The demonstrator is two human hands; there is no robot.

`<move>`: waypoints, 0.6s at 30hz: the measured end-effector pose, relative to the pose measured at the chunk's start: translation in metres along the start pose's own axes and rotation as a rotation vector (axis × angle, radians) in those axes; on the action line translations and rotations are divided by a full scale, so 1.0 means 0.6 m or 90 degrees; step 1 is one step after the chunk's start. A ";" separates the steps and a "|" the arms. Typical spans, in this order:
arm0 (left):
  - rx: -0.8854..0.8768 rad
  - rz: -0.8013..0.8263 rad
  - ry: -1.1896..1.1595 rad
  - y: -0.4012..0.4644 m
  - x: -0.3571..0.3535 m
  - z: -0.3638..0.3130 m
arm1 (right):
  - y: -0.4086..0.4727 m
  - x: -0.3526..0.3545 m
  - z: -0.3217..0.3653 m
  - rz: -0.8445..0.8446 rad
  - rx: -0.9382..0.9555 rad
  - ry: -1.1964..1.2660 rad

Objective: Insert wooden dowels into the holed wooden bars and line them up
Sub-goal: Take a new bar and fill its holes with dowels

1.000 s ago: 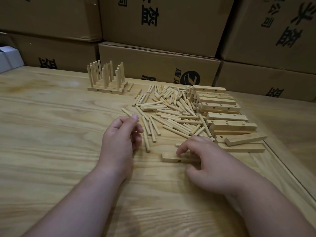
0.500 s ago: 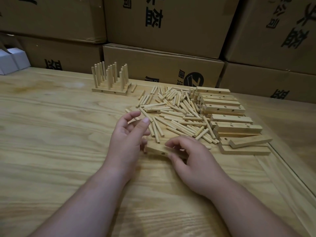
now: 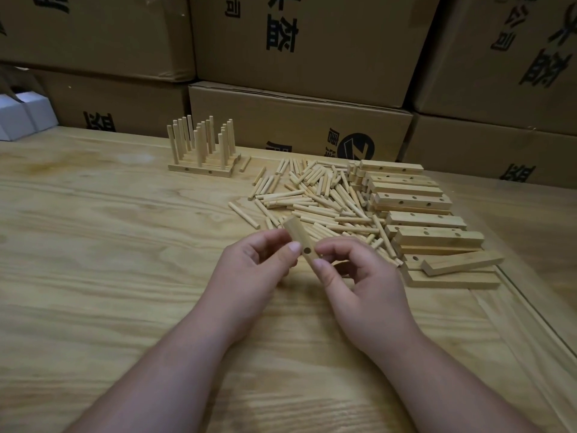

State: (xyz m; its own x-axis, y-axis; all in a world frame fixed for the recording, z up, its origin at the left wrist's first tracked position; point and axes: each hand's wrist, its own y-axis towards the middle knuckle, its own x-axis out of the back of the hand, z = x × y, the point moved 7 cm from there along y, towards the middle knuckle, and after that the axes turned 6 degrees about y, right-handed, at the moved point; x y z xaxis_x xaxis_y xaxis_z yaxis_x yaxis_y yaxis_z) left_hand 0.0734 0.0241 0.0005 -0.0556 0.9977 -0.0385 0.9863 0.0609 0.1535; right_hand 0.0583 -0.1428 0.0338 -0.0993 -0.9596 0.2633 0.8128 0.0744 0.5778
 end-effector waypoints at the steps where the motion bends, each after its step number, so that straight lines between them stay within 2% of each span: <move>1: -0.004 -0.004 0.002 -0.001 0.001 -0.001 | -0.001 -0.003 0.001 0.008 0.001 0.009; 4: -0.030 -0.017 -0.010 -0.004 0.003 -0.009 | -0.001 -0.007 0.004 0.020 0.013 0.023; 8: -0.041 -0.078 -0.073 -0.007 0.015 -0.016 | 0.000 -0.003 0.008 0.012 0.026 -0.041; 13: -0.014 -0.143 -0.108 -0.004 0.033 -0.011 | 0.005 0.004 -0.029 0.039 -0.073 -0.272; 18: 0.030 -0.140 -0.110 -0.004 0.035 -0.004 | 0.002 0.003 -0.052 0.098 -0.172 -0.442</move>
State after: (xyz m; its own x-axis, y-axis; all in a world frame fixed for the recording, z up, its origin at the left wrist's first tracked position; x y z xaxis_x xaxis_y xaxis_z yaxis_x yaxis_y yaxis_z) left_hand 0.0696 0.0453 0.0019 -0.2462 0.9405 -0.2341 0.9597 0.2703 0.0769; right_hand 0.0769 -0.1529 0.0112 -0.2398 -0.5455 0.8031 0.9502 0.0378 0.3094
